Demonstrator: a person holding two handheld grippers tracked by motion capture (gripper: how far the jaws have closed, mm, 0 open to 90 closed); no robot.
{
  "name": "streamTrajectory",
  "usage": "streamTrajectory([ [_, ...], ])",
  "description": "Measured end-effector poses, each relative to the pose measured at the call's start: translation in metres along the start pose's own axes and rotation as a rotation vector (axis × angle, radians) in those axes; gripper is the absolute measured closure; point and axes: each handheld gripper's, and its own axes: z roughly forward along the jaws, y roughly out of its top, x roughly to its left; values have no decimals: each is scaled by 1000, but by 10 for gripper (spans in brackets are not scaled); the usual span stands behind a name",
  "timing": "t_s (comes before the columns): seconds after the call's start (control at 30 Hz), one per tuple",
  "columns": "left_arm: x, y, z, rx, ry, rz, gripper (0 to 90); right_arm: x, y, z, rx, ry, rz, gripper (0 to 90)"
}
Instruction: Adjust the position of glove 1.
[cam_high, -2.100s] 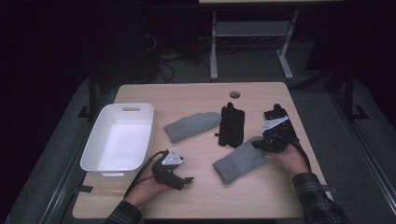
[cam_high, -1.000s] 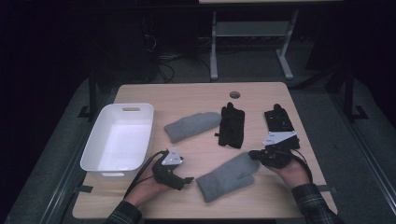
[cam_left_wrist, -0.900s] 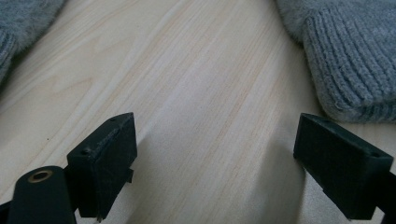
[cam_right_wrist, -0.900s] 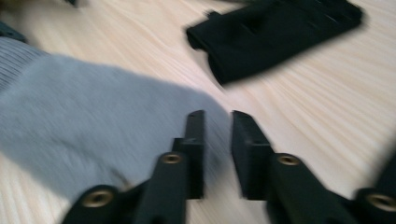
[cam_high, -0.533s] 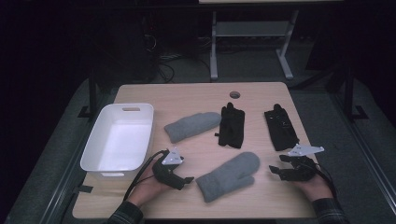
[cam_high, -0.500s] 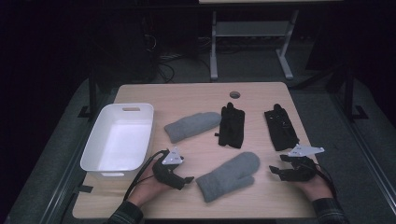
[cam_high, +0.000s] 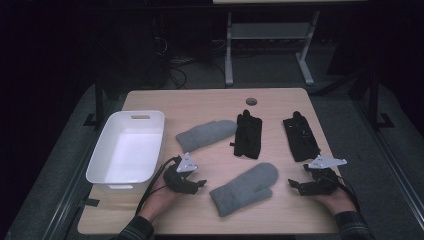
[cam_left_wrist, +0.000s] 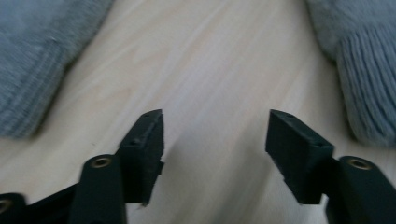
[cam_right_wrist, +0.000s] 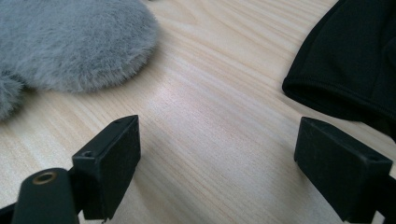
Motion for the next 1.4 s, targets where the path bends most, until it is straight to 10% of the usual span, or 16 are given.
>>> streamTrajectory([
  [0.37, 21, 48, 15, 31, 22, -67, 795, 0, 0, -1, 4, 6, 6, 143],
  [0.9, 87, 104, 40, -26, 60, -113, 609, -3, 0, -1, -4, 19, 15, 145],
  [1.4, 117, 94, 84, 10, 43, -191, 402, -4, 0, -2, -6, 27, 26, 147],
])
